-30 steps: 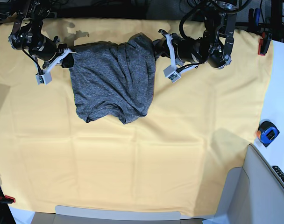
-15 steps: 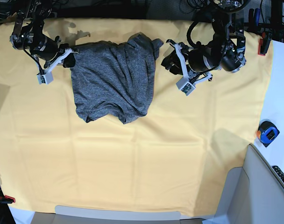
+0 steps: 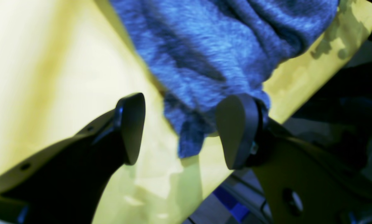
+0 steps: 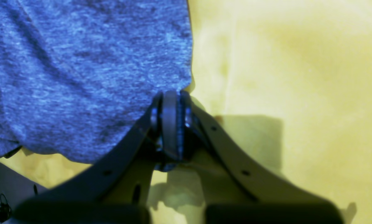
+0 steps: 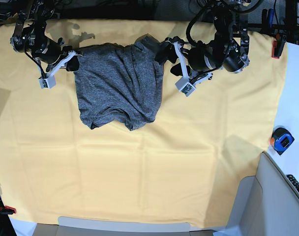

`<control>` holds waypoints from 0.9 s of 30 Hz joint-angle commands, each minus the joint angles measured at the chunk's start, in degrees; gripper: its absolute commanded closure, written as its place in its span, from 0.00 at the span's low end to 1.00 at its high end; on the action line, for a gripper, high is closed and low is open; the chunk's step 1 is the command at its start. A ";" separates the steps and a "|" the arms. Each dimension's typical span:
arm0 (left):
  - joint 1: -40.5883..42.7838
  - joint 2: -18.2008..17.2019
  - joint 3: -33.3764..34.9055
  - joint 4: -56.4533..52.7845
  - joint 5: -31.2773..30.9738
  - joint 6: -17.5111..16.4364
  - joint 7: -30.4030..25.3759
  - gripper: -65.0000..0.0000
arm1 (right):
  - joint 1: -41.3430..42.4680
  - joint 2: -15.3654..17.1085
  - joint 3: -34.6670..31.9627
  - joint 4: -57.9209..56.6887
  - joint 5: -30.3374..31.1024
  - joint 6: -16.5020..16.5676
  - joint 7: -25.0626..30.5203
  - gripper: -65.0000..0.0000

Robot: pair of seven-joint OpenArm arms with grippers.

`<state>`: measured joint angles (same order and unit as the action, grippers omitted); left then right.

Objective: Fold the T-shirt properly
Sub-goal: 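Hold the shirt edges and stretch them apart to smooth the fold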

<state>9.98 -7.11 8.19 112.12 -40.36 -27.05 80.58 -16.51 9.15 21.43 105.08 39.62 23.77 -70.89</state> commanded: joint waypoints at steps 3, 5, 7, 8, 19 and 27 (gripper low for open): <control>-0.53 0.92 3.11 0.02 -0.83 -0.07 -0.58 0.42 | 0.21 0.39 0.15 0.81 0.78 0.01 0.70 1.00; -0.53 1.88 4.17 -0.42 -0.74 -0.07 -0.58 0.42 | 0.21 0.39 0.15 0.81 0.78 0.01 0.70 1.00; -0.53 2.59 4.43 -0.77 -0.74 -0.07 -0.58 0.42 | 0.21 0.39 0.15 0.81 0.78 0.01 0.70 1.00; -0.53 2.85 4.43 -0.86 -0.65 -0.07 -0.58 0.42 | 0.21 0.39 0.15 0.81 0.78 0.01 0.70 1.00; -0.88 2.94 8.47 -11.24 -0.74 0.01 -2.20 0.48 | 0.21 0.39 0.15 0.72 0.78 0.01 0.70 1.00; -3.43 0.83 9.53 -11.85 -0.65 -0.16 -0.80 0.88 | 0.47 0.66 0.15 0.72 0.78 0.01 0.70 1.00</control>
<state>6.83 -5.91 17.63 99.77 -41.39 -27.24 78.72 -16.47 9.19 21.43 105.08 39.42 23.77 -70.91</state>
